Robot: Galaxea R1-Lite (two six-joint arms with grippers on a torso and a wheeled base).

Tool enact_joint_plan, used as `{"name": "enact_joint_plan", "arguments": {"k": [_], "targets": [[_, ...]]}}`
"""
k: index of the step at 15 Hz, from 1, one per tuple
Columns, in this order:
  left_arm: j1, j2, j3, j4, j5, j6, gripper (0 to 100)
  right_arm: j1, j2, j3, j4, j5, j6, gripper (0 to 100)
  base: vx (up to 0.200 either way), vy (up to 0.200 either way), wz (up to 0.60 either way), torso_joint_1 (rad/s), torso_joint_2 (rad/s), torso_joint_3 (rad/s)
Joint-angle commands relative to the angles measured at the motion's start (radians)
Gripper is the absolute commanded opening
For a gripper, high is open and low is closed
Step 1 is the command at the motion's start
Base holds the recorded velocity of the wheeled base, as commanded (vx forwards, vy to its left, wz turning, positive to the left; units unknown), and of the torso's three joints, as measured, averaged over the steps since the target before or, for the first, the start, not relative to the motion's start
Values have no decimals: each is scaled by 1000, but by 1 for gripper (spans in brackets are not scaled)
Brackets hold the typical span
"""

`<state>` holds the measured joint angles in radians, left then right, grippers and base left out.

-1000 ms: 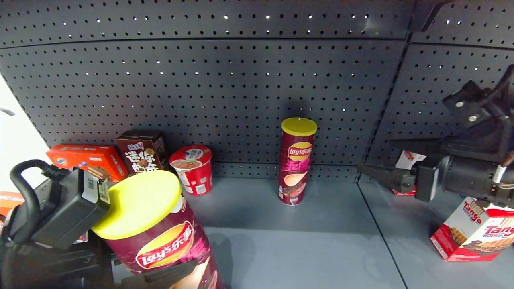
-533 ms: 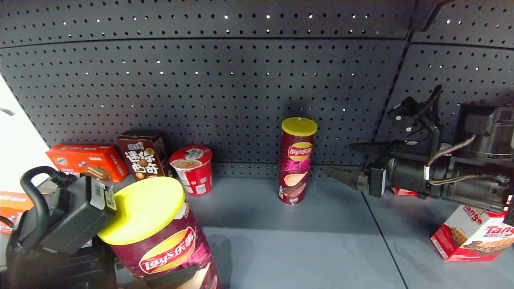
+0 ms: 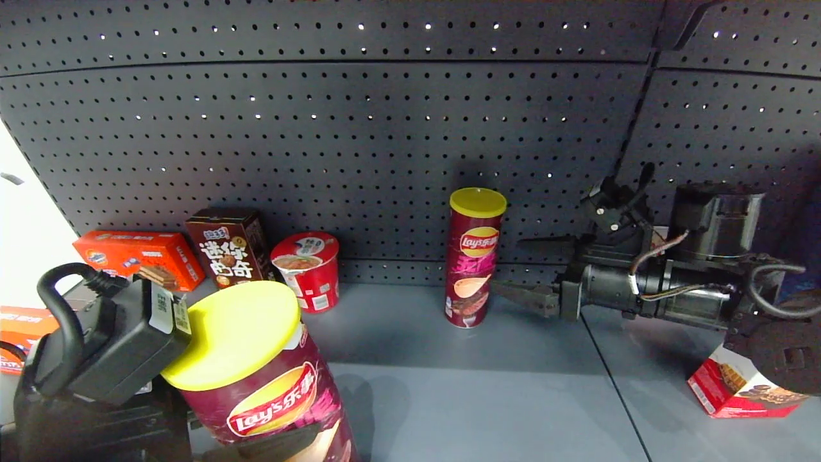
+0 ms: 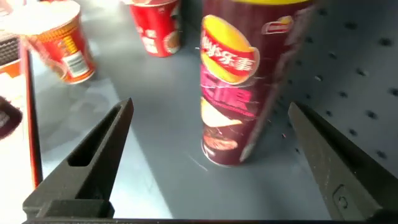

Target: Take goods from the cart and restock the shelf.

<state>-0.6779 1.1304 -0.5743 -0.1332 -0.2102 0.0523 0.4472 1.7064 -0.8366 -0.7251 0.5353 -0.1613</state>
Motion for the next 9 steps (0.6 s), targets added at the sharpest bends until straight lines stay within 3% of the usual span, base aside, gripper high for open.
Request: {"name": "enact_joint_plan", "arguments": {"k": [1, 9], "targets": [[0, 5, -1, 0, 0, 0, 0, -15, 48, -6, -13, 28, -15, 100, 0, 0, 0, 0, 0, 0], [3, 12, -6, -2, 0, 0, 0, -36, 197, -139, -36, 71, -24, 100, 0, 0, 0, 0, 0, 0]]}}
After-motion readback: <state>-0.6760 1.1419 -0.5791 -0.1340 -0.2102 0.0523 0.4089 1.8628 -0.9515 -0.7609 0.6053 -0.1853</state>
